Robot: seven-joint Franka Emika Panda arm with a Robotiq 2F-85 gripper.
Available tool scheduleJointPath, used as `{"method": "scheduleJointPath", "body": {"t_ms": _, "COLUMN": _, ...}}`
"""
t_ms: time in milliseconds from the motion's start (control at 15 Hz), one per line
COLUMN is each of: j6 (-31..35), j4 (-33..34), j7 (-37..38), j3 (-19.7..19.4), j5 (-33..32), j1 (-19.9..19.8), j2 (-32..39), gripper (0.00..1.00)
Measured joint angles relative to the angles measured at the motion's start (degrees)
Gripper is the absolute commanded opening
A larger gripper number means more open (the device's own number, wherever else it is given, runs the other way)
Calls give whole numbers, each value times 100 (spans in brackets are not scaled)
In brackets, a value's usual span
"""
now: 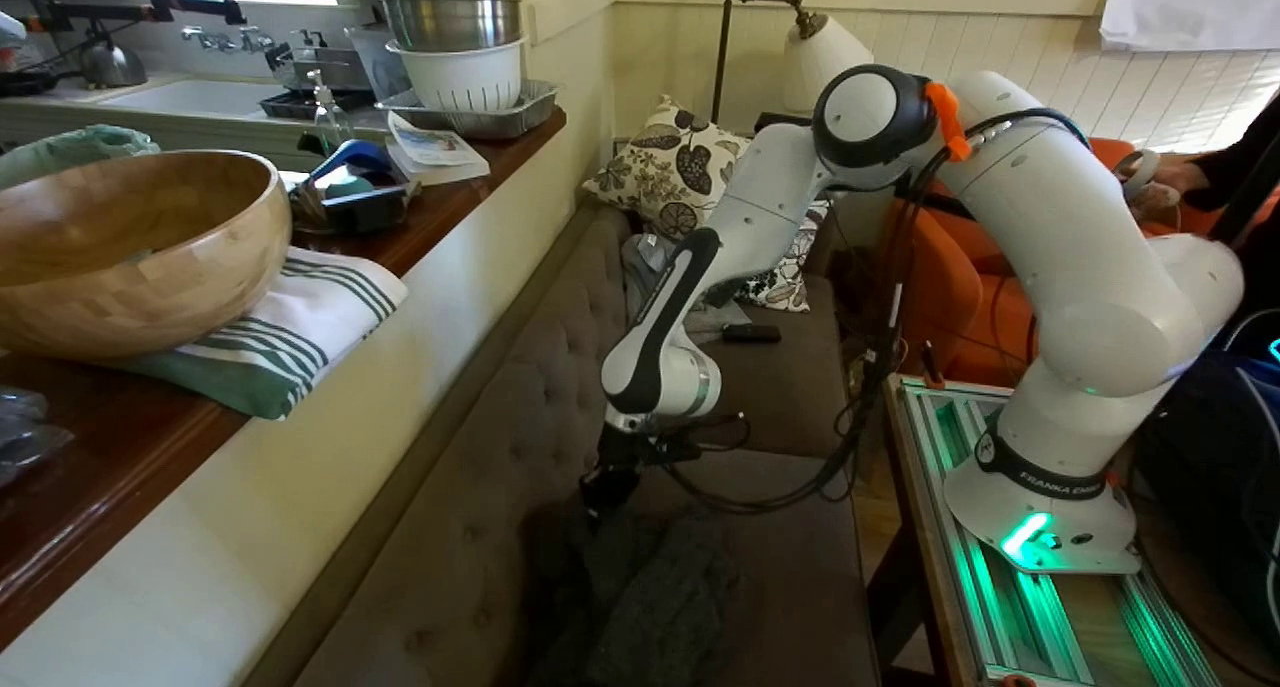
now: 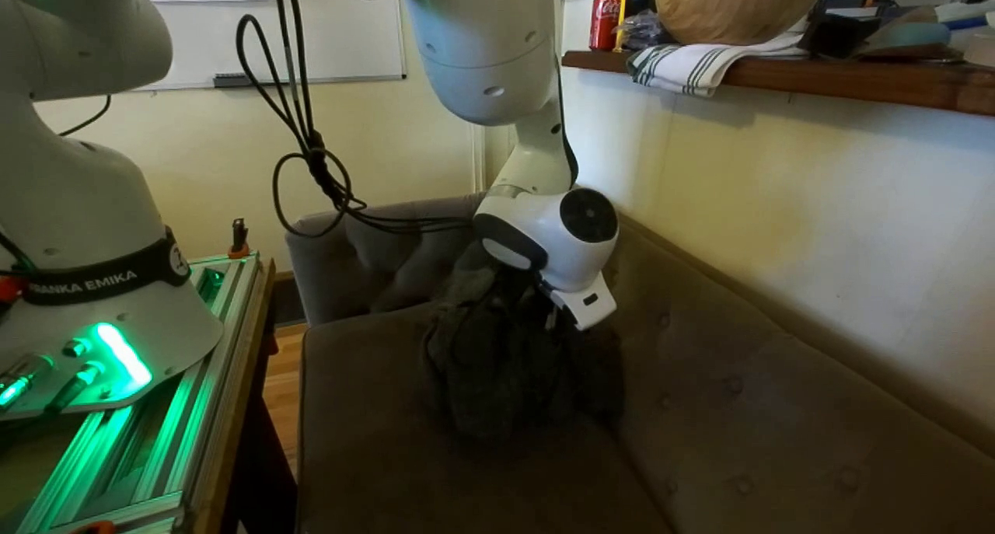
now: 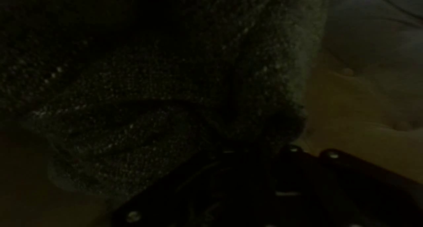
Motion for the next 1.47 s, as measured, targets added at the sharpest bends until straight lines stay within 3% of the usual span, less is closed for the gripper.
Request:
{"method": "scheduleJointPath", "body": {"t_ms": 333, "j6": 212, "j4": -660, "j7": -877, "j3": 1561, "j5": -428, "j1": -1775, "j2": 241, "gripper": 3}}
{"method": "scheduleJointPath", "body": {"t_ms": 533, "j6": 143, "j4": -994, "j7": -1033, "j3": 2119, "j5": -1086, "j1": -2280, "j2": 521, "gripper": 3}}
{"method": "scheduleJointPath", "body": {"t_ms": 867, "j6": -813, "j4": -1396, "j7": -981, "j3": 2076, "j5": -1576, "j1": -2035, "j2": 474, "gripper": 3}}
{"method": "scheduleJointPath", "body": {"t_ms": 1200, "j6": -2030, "j4": -1759, "j7": -897, "j3": 1820, "j5": -1583, "j1": -1975, "j2": -180, "gripper": 3}}
{"method": "scheduleJointPath", "body": {"t_ms": 1333, "j6": -2492, "j4": -1685, "j7": -857, "j3": 1746, "j5": -1583, "j1": -1737, "j2": -428, "gripper": 3}}
{"method": "scheduleJointPath", "body": {"t_ms": 1467, "j6": -2959, "j4": -1384, "j7": -809, "j3": 1618, "j5": -1583, "j1": -1221, "j2": -586, "gripper": 3}}
